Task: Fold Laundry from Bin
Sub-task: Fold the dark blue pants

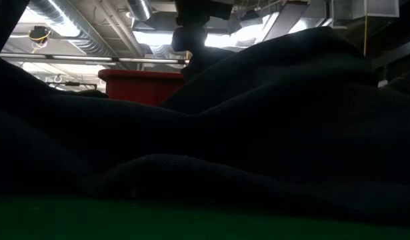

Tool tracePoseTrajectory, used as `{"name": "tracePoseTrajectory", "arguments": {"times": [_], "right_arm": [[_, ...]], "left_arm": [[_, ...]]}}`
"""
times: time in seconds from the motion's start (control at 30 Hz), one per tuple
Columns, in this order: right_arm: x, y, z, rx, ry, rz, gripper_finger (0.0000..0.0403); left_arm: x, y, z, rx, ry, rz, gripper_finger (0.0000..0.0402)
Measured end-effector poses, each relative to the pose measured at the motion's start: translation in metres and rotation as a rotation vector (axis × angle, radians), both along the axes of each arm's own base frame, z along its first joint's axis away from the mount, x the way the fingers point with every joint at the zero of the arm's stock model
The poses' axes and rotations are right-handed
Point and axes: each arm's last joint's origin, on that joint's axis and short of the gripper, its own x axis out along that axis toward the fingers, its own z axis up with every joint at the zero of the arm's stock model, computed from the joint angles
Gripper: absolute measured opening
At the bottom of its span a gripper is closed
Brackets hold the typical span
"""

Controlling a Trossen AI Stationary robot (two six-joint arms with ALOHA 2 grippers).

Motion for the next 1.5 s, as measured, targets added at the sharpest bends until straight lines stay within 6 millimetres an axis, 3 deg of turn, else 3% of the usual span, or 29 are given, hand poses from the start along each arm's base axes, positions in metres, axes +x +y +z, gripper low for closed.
{"name": "tracePoseTrajectory", "arguments": {"times": [0.1, 0.2, 0.5, 0.63, 0.77, 0.93, 1.2, 1.33, 1.5], "right_arm": [[0.0, 0.0, 0.0, -0.003, -0.002, 0.0, 0.0188], [0.0, 0.0, 0.0, -0.003, -0.001, 0.001, 0.0188], [-0.001, 0.0, 0.0, 0.0, -0.005, 0.032, 0.0188], [-0.006, -0.004, 0.002, -0.001, 0.008, 0.107, 0.0188], [-0.014, -0.002, 0.005, 0.003, 0.002, 0.23, 0.0188], [-0.023, 0.001, 0.018, 0.054, -0.017, 0.277, 0.0188], [-0.02, -0.002, 0.021, -0.122, -0.05, 0.031, 0.0188], [-0.02, -0.002, 0.021, -0.124, -0.027, -0.019, 0.0188], [-0.02, -0.002, 0.022, -0.117, -0.022, -0.021, 0.0188]], "left_arm": [[-0.004, -0.001, 0.007, -0.067, 0.0, -0.011, 0.0203], [-0.012, -0.004, 0.025, -0.243, -0.044, -0.071, 0.0203], [-0.062, -0.012, 0.071, -0.545, -0.279, 0.046, 0.0204], [-0.076, -0.029, 0.08, -0.692, -0.421, 0.153, 0.0204], [-0.082, -0.065, 0.081, -0.771, -0.5, 0.177, 0.0204], [-0.081, -0.11, 0.065, -0.723, -0.539, 0.062, 0.0204], [-0.067, -0.159, 0.027, -0.767, -0.565, -0.216, 0.0204], [-0.06, -0.164, -0.004, -0.758, -0.573, -0.283, 0.0204], [-0.049, -0.145, -0.037, -0.75, -0.605, -0.258, 0.0204]]}}
